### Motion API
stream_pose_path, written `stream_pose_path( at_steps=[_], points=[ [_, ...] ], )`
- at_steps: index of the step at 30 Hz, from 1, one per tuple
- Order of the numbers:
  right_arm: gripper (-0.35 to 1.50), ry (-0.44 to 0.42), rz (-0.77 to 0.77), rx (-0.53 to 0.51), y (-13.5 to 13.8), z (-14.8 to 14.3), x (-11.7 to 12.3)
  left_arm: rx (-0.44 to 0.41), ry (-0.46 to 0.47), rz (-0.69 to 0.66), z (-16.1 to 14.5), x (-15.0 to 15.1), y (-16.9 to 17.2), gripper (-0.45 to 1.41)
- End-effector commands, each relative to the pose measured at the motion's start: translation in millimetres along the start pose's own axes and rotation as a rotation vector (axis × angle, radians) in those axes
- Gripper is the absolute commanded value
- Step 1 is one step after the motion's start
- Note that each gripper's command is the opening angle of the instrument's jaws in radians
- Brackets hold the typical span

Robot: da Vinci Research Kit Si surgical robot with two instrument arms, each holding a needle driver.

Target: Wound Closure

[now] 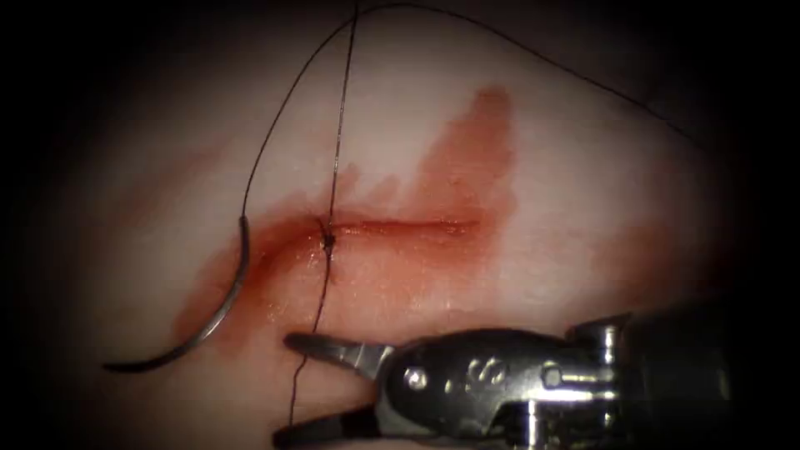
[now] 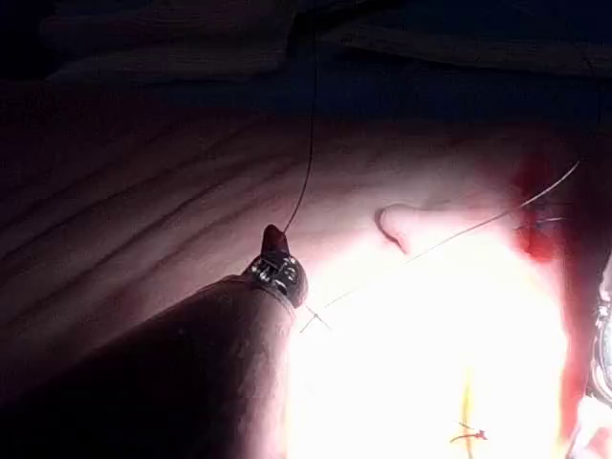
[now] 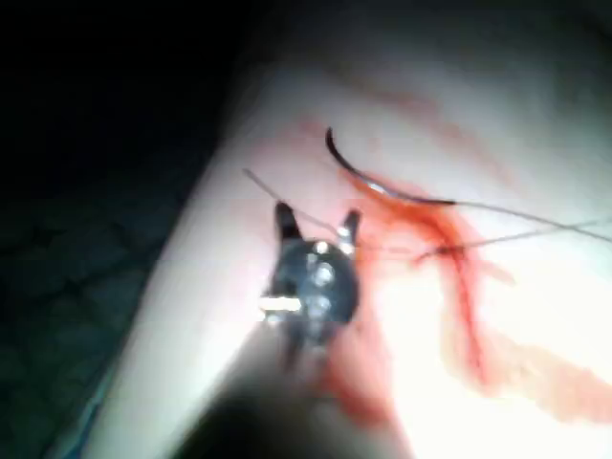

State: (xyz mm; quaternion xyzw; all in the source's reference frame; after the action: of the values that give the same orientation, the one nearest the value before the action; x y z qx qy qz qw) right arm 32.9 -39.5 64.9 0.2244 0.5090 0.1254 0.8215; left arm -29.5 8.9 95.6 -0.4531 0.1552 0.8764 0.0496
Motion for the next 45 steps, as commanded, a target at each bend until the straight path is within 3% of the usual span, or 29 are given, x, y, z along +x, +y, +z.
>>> stream_pose_path(
  at_steps=[1, 11, 19, 26, 35, 45],
  points=[
    [1.31, 0.005, 0.004, 0.001, -0.7, 0.0, -0.1, -0.010, 0.011, -0.018, 0.1, 0.3, 0.1, -0.45],
    [1.33, 0.036, 0.029, 0.019, -2.3, -4.3, -0.2, -0.020, 0.135, -0.182, -6.4, 4.9, 0.6, -0.45],
    [1.30, 0.108, 0.195, -0.057, 0.7, -6.1, 0.4, -0.030, 0.220, -0.254, -9.8, 8.4, 0.8, -0.45],
    [1.30, 0.146, 0.289, -0.156, 5.3, -4.6, 0.0, -0.045, 0.255, -0.283, -11.5, 10.6, 1.0, -0.45],
    [1.30, 0.153, 0.316, -0.238, 10.0, -0.6, -0.3, -0.061, 0.275, -0.283, -12.2, 11.8, 1.8, -0.45],
    [1.33, 0.148, 0.323, -0.228, 12.0, 3.1, -1.2, -0.081, 0.296, -0.285, -12.3, 12.4, 2.4, -0.45]
  ],
)
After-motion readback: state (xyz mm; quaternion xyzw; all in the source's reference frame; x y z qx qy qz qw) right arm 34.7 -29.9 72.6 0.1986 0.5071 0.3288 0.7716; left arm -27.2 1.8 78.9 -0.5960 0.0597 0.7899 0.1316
